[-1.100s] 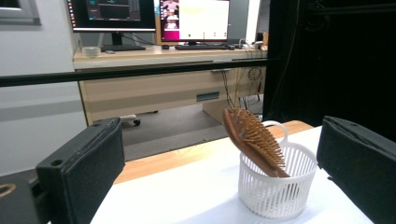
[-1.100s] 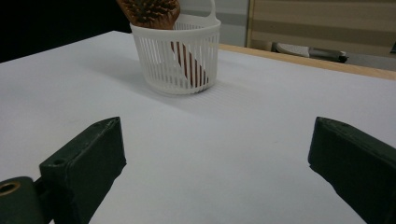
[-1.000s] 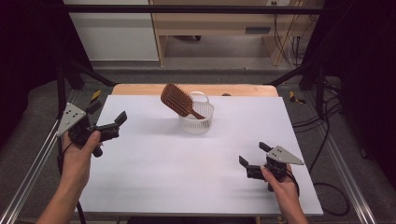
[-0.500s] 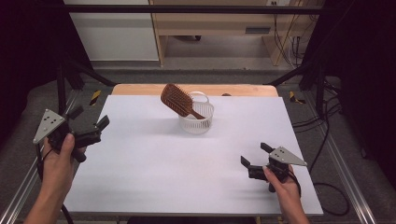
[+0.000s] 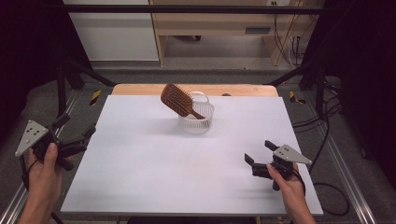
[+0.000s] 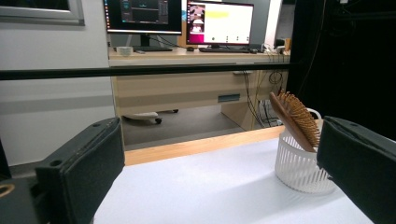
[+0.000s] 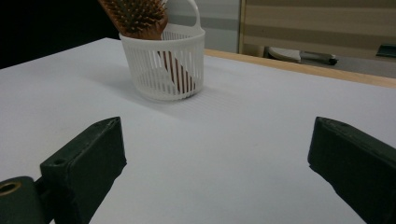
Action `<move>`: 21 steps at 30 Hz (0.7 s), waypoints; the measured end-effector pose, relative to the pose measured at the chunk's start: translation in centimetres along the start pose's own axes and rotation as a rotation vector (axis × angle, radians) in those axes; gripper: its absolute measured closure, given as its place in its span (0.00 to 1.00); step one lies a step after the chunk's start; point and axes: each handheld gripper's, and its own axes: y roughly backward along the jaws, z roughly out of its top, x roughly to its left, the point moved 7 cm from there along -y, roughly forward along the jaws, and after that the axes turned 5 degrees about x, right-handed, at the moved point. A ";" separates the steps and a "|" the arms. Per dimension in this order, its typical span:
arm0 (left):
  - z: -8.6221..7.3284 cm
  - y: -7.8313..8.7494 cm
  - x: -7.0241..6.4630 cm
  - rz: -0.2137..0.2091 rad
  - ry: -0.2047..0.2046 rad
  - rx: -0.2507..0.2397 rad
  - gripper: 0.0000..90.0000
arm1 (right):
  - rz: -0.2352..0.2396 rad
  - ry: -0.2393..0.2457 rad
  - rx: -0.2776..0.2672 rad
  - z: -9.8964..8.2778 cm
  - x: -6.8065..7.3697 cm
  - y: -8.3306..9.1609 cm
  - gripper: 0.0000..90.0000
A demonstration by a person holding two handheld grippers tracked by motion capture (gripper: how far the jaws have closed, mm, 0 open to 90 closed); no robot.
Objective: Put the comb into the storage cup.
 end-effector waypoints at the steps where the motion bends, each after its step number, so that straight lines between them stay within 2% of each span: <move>1: -0.1 0.1 0.1 0.002 0.000 0.002 0.01 | -0.004 -0.001 -0.004 0.0 -0.1 0.1 0.05; 9: -1.0 0.7 0.3 0.000 0.002 0.002 0.01 | -0.022 0.006 -0.024 -0.5 -0.8 0.9 0.05; 21: -3.4 0.5 -0.7 -0.029 0.006 0.011 0.01 | -0.028 0.011 -0.032 -1.2 -0.8 0.9 0.05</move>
